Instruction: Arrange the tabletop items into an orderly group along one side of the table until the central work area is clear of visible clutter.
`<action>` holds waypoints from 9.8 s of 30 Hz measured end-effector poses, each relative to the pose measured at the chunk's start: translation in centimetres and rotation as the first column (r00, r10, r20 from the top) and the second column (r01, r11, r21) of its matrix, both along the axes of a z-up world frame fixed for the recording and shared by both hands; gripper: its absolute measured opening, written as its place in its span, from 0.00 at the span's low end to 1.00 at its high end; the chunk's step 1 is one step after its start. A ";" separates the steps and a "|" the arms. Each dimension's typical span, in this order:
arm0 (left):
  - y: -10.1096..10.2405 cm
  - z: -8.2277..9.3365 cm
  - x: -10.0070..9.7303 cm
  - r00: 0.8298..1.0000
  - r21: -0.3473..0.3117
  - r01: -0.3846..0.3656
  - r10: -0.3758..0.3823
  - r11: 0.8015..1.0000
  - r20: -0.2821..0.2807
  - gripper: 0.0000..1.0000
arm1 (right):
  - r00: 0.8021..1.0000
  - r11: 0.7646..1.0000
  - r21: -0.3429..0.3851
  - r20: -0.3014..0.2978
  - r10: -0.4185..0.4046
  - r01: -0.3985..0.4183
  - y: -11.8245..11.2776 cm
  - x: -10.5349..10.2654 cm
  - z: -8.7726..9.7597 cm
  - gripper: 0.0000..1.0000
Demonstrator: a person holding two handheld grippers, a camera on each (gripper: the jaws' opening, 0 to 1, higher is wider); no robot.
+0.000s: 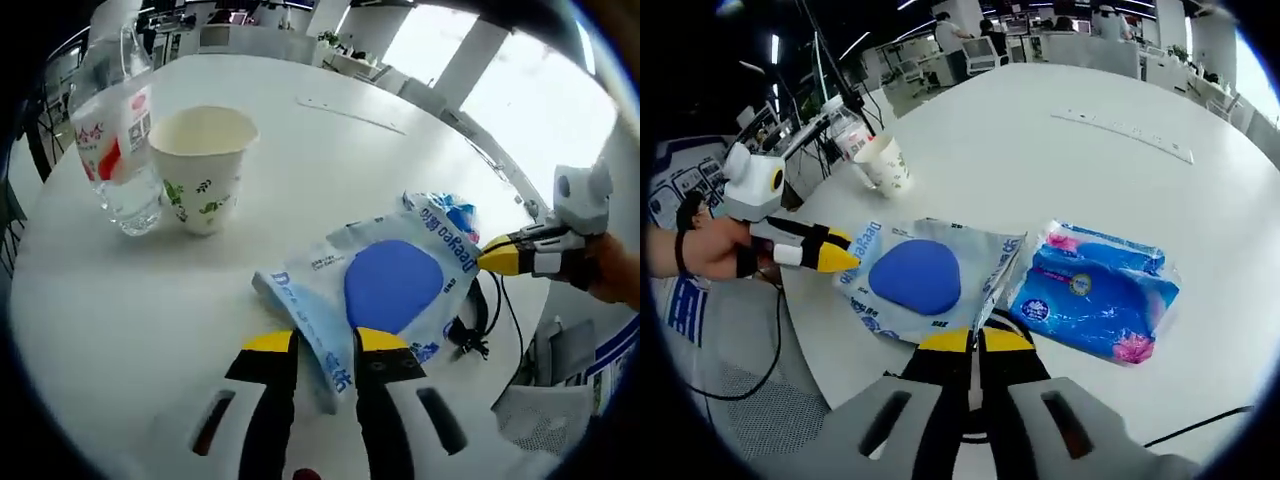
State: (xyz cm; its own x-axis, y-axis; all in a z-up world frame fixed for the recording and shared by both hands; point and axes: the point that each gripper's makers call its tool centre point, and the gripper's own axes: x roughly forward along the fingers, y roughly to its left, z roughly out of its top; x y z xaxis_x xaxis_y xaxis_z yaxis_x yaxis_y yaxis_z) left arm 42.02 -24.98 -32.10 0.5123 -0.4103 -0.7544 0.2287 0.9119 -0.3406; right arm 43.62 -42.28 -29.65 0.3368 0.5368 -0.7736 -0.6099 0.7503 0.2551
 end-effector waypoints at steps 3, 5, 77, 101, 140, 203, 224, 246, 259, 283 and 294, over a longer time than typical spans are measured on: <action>0.4 -0.1 -0.5 1.000 0.012 0.009 -0.009 1.000 0.000 0.19 | 1.000 1.000 0.007 0.002 -0.011 0.011 -0.1 -0.3 0.0 0.00; 0.6 -0.3 -1.1 1.000 0.012 0.009 -0.009 1.000 -0.004 0.19 | 1.000 1.000 0.007 0.004 -0.014 0.014 -0.1 -0.5 -0.2 0.00; 2.4 -0.9 7.0 0.980 0.004 -0.196 0.196 0.981 0.044 0.01 | 0.993 0.994 -0.008 -0.047 -0.109 0.109 1.9 4.4 -3.1 0.01; 3.5 -0.5 7.4 0.968 -0.017 -0.246 0.246 0.969 0.044 0.07 | 0.993 0.993 -0.002 -0.030 -0.118 0.118 2.0 5.0 -3.0 0.04; 6.5 1.2 2.2 0.958 -0.046 -0.277 0.279 0.960 0.070 0.11 | 0.991 0.991 0.021 -0.010 -0.134 0.134 0.5 2.0 -1.9 0.12; 7.0 6.3 -4.4 0.974 0.092 -0.039 0.017 0.995 0.225 0.24 | 0.931 0.935 -0.032 0.109 -0.347 0.352 -12.4 4.9 1.5 0.12; 8.3 8.0 -5.4 0.967 0.119 -0.048 0.016 0.992 0.255 0.27 | 0.942 0.935 -0.123 0.075 -0.326 0.334 -13.3 8.0 -0.2 0.10; 8.6 8.2 -5.2 0.967 0.114 -0.067 0.036 0.991 0.253 0.26 | 0.853 0.852 -0.043 0.043 -0.520 0.522 -14.5 5.9 1.9 0.00; 8.7 8.0 -5.2 0.968 0.108 -0.062 0.033 0.992 0.250 0.26 | 0.865 0.862 -0.068 0.038 -0.501 0.502 -14.8 5.6 1.7 0.03; 8.6 8.1 -5.5 0.965 0.093 -0.059 0.034 0.994 0.259 0.27 | 0.933 0.933 -0.072 0.105 -0.345 0.353 -12.7 4.8 1.2 0.11; 8.9 8.7 -5.9 0.960 0.099 -0.058 0.028 0.993 0.279 0.27 | 0.972 0.973 -0.045 0.069 -0.223 0.226 -8.0 2.2 -0.4 0.15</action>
State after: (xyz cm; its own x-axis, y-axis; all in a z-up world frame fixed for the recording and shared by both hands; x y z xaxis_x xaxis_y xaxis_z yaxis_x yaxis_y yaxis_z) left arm 36.12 -16.06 -23.38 0.7225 -0.3091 -0.6185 0.2599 0.9503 -0.1712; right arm 45.85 -50.27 -30.01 0.4930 0.4018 -0.7717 -0.4381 0.8810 0.1787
